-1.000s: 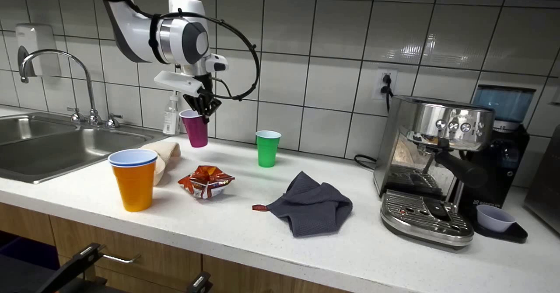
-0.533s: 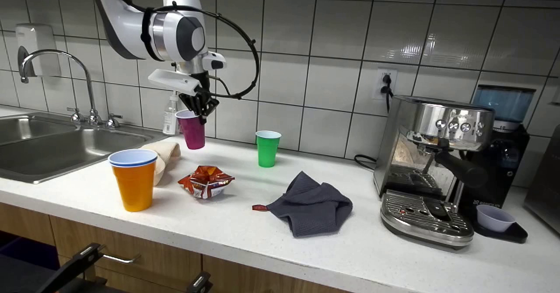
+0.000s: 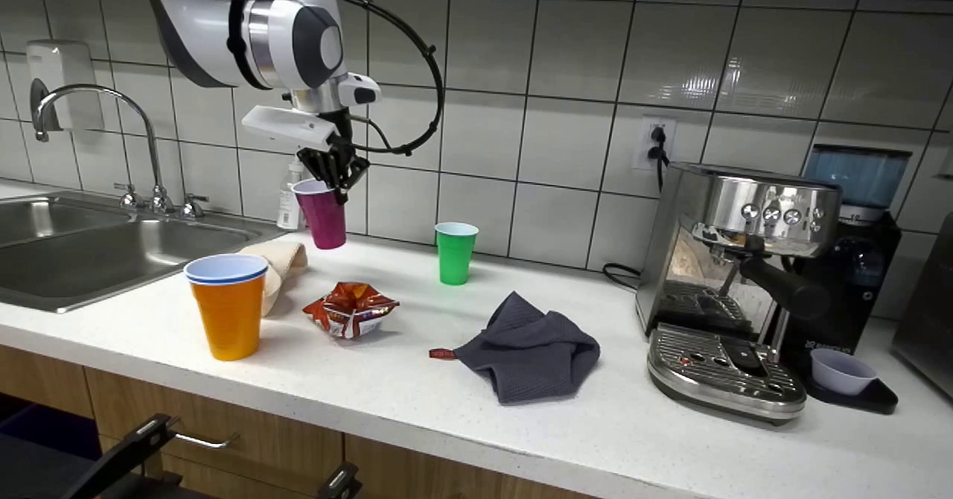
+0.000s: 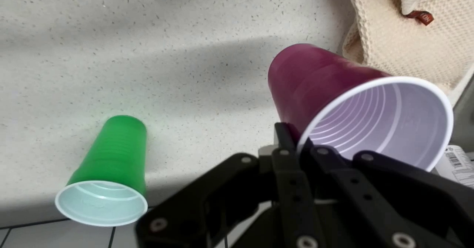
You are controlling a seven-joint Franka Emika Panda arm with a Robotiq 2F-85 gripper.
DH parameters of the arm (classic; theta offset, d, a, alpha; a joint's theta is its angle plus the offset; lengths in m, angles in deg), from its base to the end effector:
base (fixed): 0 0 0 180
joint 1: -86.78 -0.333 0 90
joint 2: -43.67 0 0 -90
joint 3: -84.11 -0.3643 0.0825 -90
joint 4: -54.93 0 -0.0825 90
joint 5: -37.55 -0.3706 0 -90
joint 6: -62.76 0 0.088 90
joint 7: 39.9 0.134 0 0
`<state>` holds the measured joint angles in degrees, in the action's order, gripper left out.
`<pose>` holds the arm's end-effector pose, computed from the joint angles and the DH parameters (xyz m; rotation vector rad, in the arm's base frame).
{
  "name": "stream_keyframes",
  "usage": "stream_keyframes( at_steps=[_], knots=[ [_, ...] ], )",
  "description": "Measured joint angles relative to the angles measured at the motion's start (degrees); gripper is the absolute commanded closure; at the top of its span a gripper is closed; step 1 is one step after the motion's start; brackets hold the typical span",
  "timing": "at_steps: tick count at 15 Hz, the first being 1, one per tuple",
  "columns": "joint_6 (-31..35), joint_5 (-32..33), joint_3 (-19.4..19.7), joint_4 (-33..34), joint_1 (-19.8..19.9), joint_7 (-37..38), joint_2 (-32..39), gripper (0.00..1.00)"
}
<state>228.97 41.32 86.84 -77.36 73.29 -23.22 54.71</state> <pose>0.5605 0.1107 0.3376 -3.0223 0.0602 -0.6074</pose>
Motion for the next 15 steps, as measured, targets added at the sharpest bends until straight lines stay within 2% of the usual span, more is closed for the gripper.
stream_keyframes(
  at_steps=[9,15],
  knots=[
    [0.18,1.31,0.11,-3.72,0.15,0.8,-4.16,0.99],
    [-0.09,-6.02,-3.54,-6.92,2.77,-4.78,-8.14,0.99]
  ],
)
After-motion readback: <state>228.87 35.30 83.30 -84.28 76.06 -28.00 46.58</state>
